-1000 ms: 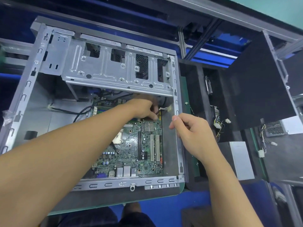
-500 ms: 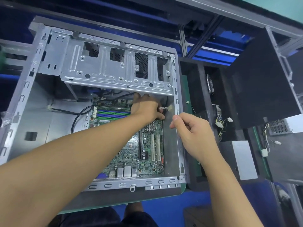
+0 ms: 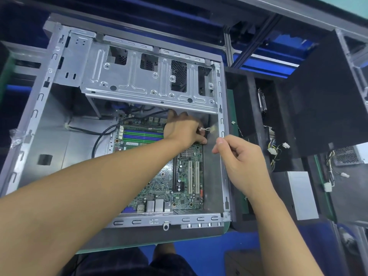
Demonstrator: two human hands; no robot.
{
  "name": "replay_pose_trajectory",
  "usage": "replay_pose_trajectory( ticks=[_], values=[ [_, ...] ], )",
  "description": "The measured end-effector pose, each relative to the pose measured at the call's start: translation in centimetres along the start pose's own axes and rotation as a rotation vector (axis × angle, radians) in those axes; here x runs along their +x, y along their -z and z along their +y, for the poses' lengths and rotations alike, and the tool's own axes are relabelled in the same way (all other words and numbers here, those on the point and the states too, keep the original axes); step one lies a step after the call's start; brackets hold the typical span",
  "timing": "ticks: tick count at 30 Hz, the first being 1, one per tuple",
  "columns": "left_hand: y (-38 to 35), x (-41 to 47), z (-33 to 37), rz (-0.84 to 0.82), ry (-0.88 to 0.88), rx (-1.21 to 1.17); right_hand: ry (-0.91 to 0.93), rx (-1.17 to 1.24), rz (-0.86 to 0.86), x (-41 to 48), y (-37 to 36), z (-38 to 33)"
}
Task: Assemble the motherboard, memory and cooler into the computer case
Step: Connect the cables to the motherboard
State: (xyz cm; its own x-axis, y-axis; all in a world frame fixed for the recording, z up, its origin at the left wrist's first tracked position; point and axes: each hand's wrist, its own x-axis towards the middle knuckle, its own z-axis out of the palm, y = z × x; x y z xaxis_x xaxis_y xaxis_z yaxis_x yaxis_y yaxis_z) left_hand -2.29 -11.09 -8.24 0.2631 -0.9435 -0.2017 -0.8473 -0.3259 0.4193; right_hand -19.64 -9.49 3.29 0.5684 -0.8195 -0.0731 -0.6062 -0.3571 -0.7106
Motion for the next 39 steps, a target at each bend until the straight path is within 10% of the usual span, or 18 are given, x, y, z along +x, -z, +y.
replay_pose_trajectory(
  ticks=[39],
  values=[
    [-0.9,-1.5,-0.6,0.192,-0.187,0.117,0.025,0.117,0.123,0.6,-0.3,0.3]
  ],
)
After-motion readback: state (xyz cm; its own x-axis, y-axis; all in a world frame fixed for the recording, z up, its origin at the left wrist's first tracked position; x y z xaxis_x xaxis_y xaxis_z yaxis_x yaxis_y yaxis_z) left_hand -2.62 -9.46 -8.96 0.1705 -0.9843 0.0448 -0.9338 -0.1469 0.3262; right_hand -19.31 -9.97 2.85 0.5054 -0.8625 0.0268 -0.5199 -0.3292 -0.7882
